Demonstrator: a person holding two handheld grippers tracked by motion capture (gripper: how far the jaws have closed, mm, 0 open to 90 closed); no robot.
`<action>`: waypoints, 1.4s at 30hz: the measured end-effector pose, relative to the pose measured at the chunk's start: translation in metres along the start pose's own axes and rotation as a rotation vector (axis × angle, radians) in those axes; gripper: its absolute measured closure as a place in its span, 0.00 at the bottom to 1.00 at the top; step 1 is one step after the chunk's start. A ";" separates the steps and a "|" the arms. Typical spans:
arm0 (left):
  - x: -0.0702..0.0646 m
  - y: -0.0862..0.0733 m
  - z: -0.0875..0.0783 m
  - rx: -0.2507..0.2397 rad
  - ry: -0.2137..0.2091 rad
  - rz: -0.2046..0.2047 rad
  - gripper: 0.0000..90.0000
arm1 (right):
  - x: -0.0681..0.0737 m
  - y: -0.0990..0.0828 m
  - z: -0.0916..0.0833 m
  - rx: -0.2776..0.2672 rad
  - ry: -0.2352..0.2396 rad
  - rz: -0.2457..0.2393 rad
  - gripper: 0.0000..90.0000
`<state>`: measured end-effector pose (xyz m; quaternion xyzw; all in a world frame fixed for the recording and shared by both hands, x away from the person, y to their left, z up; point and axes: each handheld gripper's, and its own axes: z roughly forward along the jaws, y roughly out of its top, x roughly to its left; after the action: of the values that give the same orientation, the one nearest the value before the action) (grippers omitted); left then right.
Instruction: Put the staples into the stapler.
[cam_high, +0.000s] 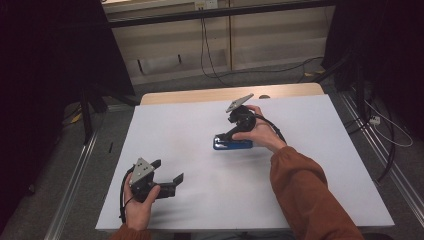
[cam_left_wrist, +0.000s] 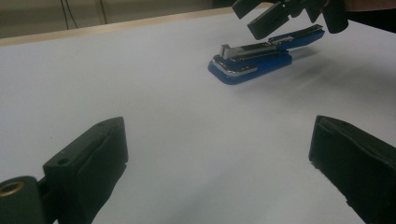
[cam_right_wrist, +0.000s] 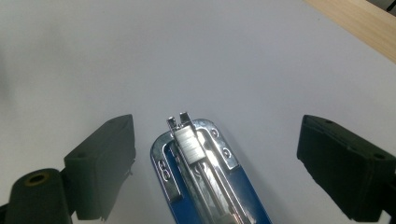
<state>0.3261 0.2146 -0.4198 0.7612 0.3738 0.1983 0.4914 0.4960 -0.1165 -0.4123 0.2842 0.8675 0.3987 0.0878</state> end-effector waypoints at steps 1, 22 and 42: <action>0.000 0.000 0.000 -0.001 -0.002 0.001 0.05 | 0.000 -0.001 -0.001 0.001 -0.003 0.005 0.11; 0.001 0.000 0.000 0.000 0.007 -0.002 0.05 | 0.011 -0.014 -0.017 -0.069 -0.103 0.062 0.07; 0.003 -0.002 0.000 0.002 0.010 -0.016 0.05 | 0.018 -0.042 -0.045 -0.179 -0.208 0.147 0.06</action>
<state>0.3273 0.2169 -0.4222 0.7577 0.3827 0.1976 0.4903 0.4471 -0.1569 -0.4120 0.3777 0.7916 0.4481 0.1727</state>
